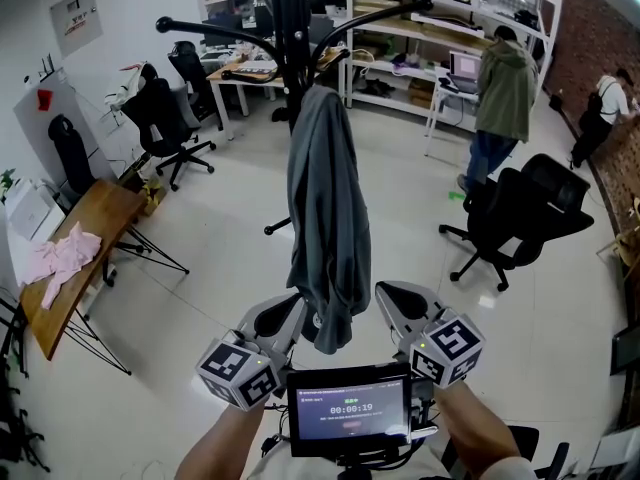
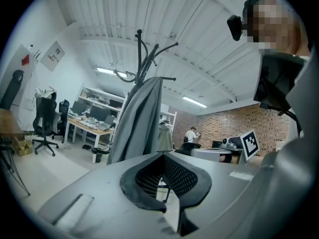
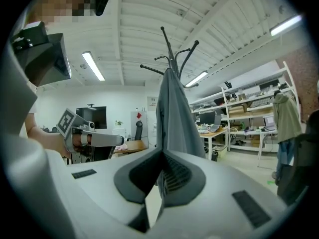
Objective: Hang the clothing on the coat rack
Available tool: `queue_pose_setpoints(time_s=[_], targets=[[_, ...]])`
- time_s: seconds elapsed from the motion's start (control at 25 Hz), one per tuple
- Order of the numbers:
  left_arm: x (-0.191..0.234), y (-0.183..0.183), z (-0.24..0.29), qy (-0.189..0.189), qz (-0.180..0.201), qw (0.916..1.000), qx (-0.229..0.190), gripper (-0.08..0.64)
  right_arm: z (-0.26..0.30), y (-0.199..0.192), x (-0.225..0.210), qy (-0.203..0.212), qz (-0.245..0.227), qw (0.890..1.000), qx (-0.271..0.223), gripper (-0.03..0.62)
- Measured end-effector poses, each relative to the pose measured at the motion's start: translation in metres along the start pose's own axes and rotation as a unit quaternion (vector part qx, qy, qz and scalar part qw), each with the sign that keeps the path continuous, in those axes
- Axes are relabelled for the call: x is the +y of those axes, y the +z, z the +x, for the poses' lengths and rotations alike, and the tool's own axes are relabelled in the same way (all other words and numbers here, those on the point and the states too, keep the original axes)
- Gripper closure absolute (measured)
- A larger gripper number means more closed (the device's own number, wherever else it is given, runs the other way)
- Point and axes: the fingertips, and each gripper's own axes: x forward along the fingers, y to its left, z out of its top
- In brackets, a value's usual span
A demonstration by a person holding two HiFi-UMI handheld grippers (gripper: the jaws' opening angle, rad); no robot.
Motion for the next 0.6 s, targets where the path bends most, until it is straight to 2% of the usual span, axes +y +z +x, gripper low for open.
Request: queue_pose_setpoints(time_s=[0.6], targets=[[0.0005, -0.0030, -0.0015, -0.001, -0.006, 1.0000, -0.001, 0.558, 0.0007, -0.0041, -0.0021, -0.004, -0.001, 1.000, 0.004, 0.591]])
